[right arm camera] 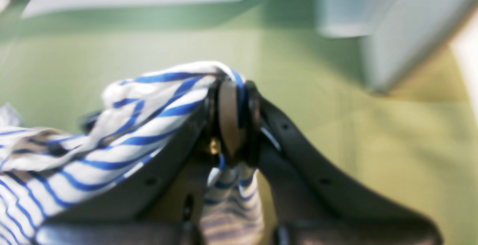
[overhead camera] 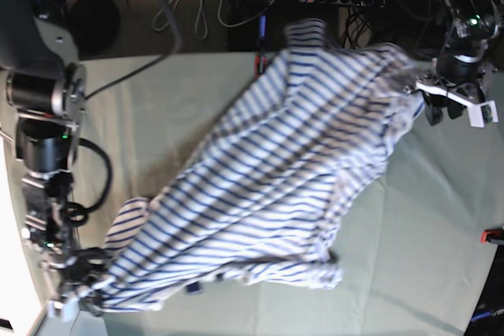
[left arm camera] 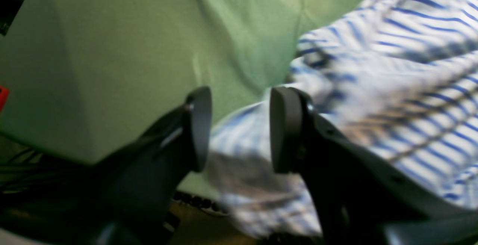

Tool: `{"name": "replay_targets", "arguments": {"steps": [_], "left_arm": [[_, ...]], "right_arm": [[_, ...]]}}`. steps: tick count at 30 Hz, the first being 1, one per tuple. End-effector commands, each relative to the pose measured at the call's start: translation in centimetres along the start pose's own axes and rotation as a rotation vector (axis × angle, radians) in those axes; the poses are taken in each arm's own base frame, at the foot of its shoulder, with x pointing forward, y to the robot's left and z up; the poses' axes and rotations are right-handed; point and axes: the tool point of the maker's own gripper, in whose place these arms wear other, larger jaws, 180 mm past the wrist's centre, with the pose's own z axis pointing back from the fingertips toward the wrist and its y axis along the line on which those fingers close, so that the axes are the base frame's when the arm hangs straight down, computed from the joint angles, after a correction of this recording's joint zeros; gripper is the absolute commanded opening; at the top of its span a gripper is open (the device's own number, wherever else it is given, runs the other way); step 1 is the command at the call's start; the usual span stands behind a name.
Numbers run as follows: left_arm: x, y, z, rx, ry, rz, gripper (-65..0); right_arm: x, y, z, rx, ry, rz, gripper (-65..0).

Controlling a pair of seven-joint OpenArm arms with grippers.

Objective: Layout the t-shirt on the table in an organized manner, then fold the t-shirt properly
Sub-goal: 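Grasp the shirt hem with the right gripper, then pull the shirt apart with both grippers to flatten it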

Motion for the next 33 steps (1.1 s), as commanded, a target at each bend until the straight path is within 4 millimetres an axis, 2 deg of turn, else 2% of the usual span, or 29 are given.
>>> {"name": "replay_targets", "arguments": {"steps": [1, 3, 5, 9, 10, 13, 17, 19, 23, 28, 33], "left_arm": [[1.4, -0.3, 0.1, -0.011, -0.048, -0.007, -39.7], [1.4, -0.4, 0.1, -0.013, -0.048, -0.004, -39.7], [1.3, -1.5, -0.4, -0.039, -0.046, 0.002, -39.7], [-1.1, -3.9, -1.2, -0.098, 0.016, 0.016, -39.7], [-1.9, -4.5, -1.4, -0.109, 0.036, 0.023, -39.6], [-3.3, -5.1, -1.9, -0.115, 0.070, 0.053, -35.3], [-3.9, -4.9, -2.8, -0.109, 0.087, 0.069, -33.2], [-3.3, -4.6, -3.4, -0.105, 0.073, 0.081, -33.2], [-1.9, -4.3, -4.9, -0.091, 0.050, 0.115, -33.2], [-1.9, -5.2, -7.2, -0.109, 0.069, 0.157, -33.1], [-3.6, -7.6, -9.2, -0.165, 0.137, 0.158, -33.2]], "right_arm": [[3.7, -1.3, 0.0, -0.050, -0.087, -0.005, -65.0], [4.0, -3.3, 0.3, -0.113, -0.089, -0.004, -65.0], [3.9, -4.2, 0.6, -0.139, -0.086, 0.000, -65.0], [3.7, -5.7, 1.0, -0.170, -0.086, -0.010, -65.0], [2.8, -6.2, 1.3, -0.179, -0.073, -0.015, -65.0], [2.0, -6.4, 1.5, -0.183, -0.061, -0.017, -65.0], [1.5, -6.4, 1.5, -0.183, -0.051, -0.016, -65.0], [0.5, -6.3, 1.7, -0.182, -0.037, -0.015, -65.0], [-0.2, -6.1, 1.7, -0.179, -0.025, -0.014, -65.0], [-1.7, -6.3, 2.0, -0.182, 0.001, -0.011, -65.0], [-2.1, -6.3, 2.1, -0.182, 0.009, -0.011, -65.0]]}}
